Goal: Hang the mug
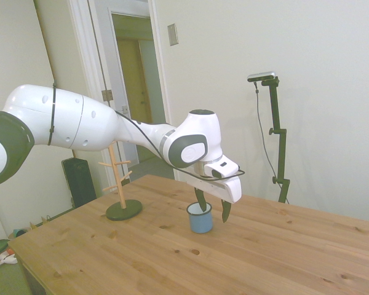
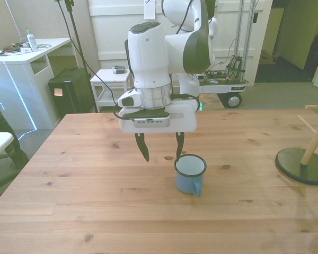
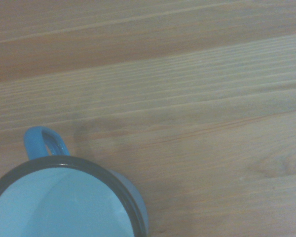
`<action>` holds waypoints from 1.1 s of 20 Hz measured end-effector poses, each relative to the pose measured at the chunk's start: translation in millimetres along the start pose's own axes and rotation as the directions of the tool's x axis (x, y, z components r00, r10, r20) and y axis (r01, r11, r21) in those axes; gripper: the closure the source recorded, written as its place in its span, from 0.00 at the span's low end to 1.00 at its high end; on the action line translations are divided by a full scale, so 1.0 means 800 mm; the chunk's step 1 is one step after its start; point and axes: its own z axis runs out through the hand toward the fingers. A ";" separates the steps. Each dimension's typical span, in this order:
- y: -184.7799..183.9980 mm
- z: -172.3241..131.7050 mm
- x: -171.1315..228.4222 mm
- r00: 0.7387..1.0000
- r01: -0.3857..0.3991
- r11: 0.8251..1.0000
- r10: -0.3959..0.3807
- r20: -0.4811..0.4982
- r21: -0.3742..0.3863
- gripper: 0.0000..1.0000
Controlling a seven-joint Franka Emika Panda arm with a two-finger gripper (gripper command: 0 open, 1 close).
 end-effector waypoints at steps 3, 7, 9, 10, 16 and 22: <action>-0.009 0.007 -0.002 1.000 0.007 1.000 -0.007 0.001 -0.004 0.00; -0.022 0.016 -0.006 1.000 0.011 1.000 -0.011 0.003 -0.010 0.00; -0.029 0.020 -0.012 1.000 0.016 1.000 -0.016 0.005 -0.012 0.00; -0.033 0.021 -0.015 1.000 0.019 1.000 -0.019 0.006 -0.012 0.00; -0.040 0.032 -0.023 1.000 0.025 0.999 -0.025 0.011 -0.022 0.00; -0.040 0.052 -0.021 1.000 0.028 0.999 -0.027 0.009 -0.032 1.00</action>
